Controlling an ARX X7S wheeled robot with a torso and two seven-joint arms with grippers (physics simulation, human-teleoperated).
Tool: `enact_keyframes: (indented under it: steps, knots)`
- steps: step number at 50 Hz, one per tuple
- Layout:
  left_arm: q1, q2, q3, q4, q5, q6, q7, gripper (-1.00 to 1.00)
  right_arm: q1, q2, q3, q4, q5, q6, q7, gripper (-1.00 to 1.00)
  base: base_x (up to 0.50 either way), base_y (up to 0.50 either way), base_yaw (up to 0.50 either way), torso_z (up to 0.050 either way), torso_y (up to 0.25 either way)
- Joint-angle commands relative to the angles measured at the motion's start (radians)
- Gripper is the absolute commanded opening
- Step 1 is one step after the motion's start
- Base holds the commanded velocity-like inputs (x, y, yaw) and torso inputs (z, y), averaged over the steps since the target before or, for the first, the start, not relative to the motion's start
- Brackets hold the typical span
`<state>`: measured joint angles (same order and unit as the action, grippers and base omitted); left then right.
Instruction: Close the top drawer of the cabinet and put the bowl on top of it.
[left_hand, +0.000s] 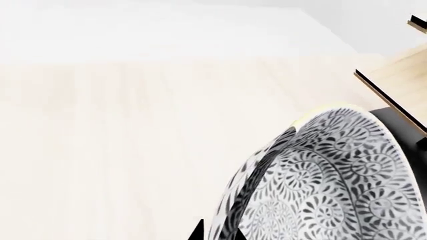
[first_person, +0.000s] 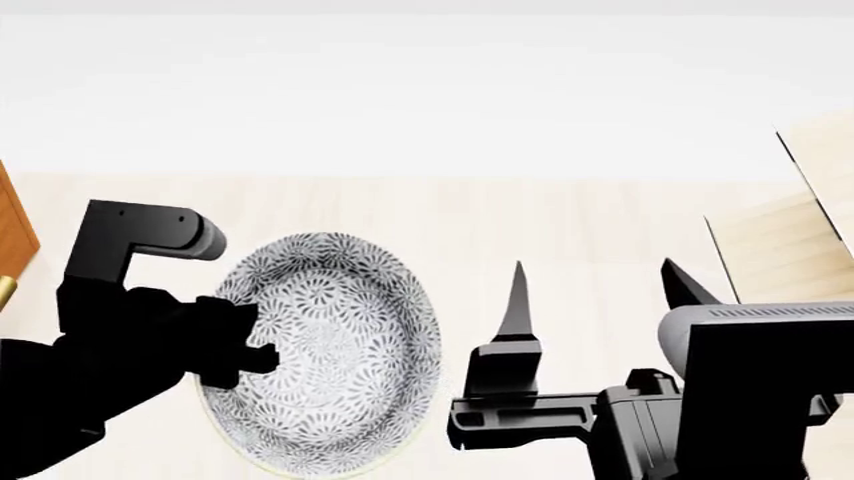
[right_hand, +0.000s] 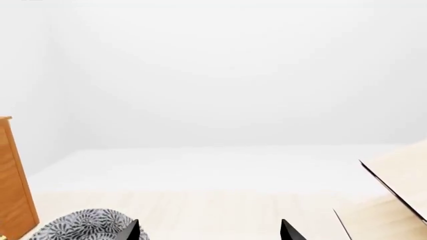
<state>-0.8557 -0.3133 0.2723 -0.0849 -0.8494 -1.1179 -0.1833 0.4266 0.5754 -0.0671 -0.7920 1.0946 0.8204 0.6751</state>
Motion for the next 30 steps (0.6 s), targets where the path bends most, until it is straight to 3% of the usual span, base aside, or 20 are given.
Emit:
enact_keyframes:
  steps: [1, 30]
  knots:
    - [-0.028, -0.016, -0.030, 0.020, -0.019, -0.003, -0.021, -1.00, 0.005, 0.006, 0.001, -0.014, 0.017, 0.002, 0.011, 1.00, 0.00, 0.00, 0.00, 0.000, 0.000]
    - [-0.118, -0.069, -0.120, 0.139, -0.103, -0.116, -0.134, -1.00, -0.005, 0.020, 0.005, -0.026, 0.028, -0.009, 0.021, 1.00, 0.00, 0.00, 0.00, 0.000, 0.000]
